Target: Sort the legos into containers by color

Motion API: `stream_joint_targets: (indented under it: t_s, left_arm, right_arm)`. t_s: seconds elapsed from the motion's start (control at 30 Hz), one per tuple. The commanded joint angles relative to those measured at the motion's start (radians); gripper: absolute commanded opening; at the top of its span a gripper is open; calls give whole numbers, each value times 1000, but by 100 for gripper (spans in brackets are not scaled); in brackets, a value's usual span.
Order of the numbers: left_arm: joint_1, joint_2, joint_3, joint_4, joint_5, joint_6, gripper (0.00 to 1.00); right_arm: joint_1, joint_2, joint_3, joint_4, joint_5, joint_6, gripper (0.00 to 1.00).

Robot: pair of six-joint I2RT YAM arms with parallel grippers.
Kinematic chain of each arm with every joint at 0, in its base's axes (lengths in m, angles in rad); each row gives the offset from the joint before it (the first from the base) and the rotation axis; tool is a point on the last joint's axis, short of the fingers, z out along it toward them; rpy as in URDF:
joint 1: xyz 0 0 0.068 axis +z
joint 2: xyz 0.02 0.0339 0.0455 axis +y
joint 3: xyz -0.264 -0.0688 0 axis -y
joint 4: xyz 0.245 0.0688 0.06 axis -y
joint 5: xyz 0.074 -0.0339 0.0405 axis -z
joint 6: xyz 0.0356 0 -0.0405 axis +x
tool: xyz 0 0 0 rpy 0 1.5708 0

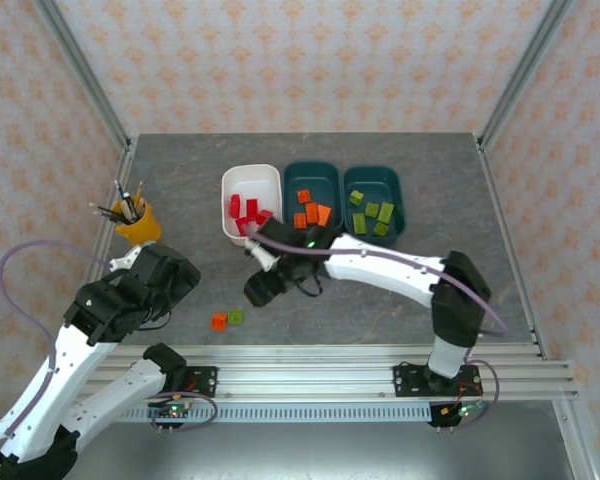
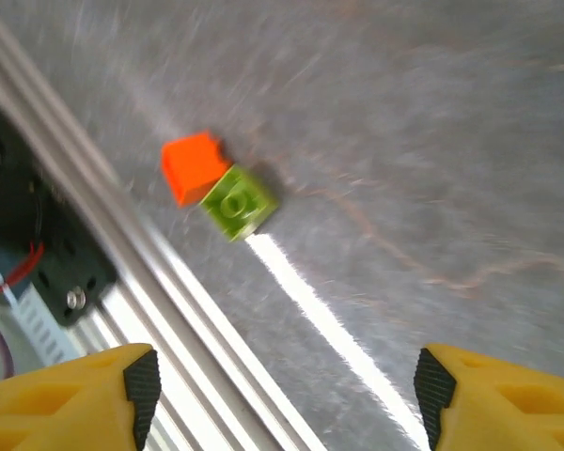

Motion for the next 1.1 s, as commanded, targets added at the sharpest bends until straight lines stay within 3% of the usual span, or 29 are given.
stream_joint_targets:
  t_s: [0.0, 0.2, 0.4, 0.63, 0.8, 1.07]
  left_arm:
    - [-4, -34, -4, -74, -70, -28, 78]
    - [-5, -90, 9, -108, -62, -23, 78]
    - [-5, -172, 24, -130, -82, -25, 78]
    - [-5, -163, 53, -139, -69, -10, 78]
    - [-5, -153, 62, -129, -66, 0, 78]
    - [-5, -150, 55, -112, -55, 1, 78]
  right_arm:
    - [78, 70, 44, -25, 59, -112, 77]
    - [128, 206, 129, -29, 157, -192, 84]
    - [163, 350, 248, -58, 244, -237, 84]
    - [167, 430, 307, -64, 295, -244, 84]
    - [167, 468, 344, -69, 318, -233, 77]
    - [159, 515, 394, -99, 329, -210, 57]
